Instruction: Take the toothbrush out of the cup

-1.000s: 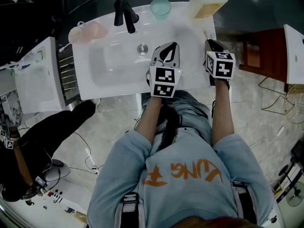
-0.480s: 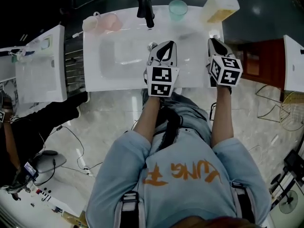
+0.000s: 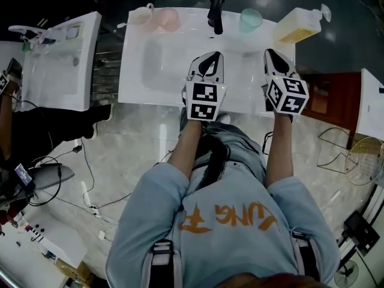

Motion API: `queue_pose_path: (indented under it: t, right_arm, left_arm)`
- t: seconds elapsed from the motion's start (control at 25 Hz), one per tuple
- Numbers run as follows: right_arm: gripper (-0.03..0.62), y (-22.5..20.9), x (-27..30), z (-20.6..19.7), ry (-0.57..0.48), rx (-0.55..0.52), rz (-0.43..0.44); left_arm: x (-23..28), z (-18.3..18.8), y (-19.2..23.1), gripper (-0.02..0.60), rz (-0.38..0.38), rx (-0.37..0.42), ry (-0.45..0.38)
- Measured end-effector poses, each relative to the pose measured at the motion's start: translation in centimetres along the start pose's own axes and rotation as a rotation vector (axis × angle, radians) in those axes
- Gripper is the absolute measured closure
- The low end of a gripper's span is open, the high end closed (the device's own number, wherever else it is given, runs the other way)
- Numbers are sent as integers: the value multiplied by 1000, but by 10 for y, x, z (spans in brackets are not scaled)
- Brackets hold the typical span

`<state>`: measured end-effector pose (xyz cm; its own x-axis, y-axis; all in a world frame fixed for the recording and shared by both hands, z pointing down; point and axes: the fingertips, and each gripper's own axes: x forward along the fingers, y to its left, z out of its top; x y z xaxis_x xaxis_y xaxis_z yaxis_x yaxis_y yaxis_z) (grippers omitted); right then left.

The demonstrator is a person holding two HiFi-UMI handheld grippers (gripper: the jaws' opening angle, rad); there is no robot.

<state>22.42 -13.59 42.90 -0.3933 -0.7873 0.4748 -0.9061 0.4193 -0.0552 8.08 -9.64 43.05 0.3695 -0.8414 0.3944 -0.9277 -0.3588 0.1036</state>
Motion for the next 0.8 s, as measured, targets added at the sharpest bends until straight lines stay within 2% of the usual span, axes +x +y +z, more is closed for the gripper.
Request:
queue_pose_path:
  t: [0.32, 0.8]
  right_arm:
    - [553, 61, 23, 48, -98, -62, 112]
    - [553, 165, 65, 99, -154, -149, 283]
  left_arm:
    - [-28, 14, 53, 574, 88, -20, -46]
    - [-66, 21, 145, 574, 221, -98, -97]
